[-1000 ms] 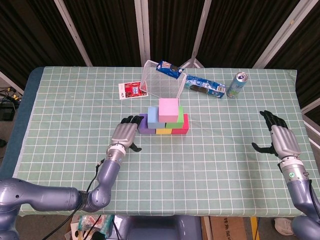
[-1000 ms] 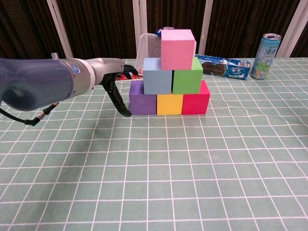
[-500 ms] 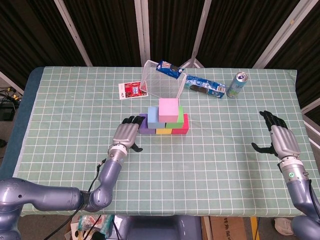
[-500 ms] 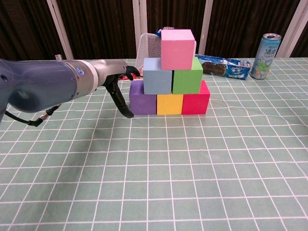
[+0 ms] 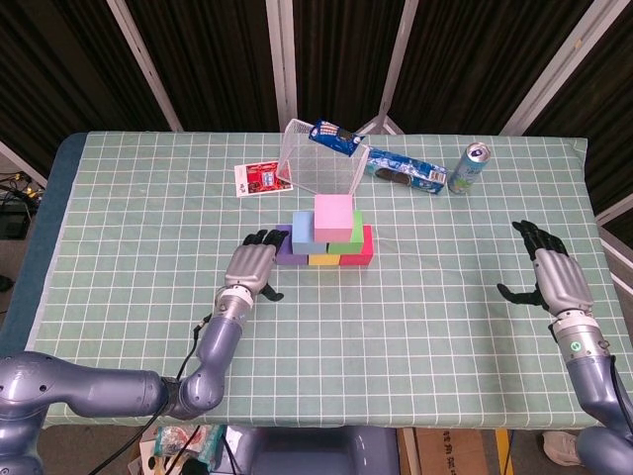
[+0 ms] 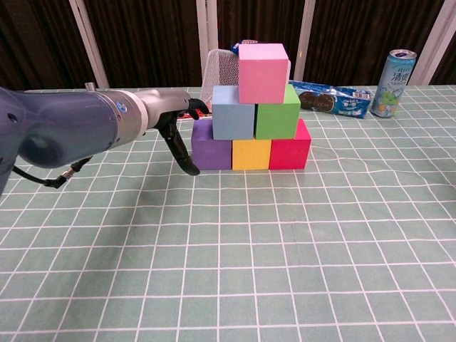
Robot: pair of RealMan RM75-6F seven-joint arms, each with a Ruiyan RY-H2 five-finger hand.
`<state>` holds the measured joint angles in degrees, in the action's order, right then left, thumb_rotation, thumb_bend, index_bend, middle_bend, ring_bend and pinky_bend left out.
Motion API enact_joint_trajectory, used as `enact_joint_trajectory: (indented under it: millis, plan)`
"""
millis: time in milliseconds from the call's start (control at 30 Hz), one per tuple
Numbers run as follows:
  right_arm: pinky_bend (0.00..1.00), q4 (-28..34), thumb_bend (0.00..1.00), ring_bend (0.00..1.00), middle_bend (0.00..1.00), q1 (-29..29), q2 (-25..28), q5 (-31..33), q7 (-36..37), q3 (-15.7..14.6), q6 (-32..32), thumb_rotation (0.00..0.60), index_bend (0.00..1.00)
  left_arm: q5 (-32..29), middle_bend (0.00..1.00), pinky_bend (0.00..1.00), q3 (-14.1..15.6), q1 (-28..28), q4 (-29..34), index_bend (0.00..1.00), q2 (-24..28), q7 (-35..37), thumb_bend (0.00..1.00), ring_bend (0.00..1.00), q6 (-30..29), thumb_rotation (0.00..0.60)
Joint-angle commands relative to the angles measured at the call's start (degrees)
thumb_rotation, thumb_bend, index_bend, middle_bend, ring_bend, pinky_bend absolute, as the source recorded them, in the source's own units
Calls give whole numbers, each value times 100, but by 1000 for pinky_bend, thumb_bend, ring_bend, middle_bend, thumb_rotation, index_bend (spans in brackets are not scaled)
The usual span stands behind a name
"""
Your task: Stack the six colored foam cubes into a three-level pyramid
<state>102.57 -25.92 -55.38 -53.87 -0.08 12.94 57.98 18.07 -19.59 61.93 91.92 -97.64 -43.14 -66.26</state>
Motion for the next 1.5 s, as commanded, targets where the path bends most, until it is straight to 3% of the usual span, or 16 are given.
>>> enact_joint_trajectory:
  millis: [33,1500]
  plan:
    - [0,7,288,0,0,-1,3,3,-1,4,1,600,0,3,43,75,-1,2,-3,0,-3,-1,160,2,-1,600]
    - [0,-8,288,0,0,-7,-14,13,-31,1,-9,600,0,42,44,75,-24,63,-153,0,-155,-8,161,2,61,600]
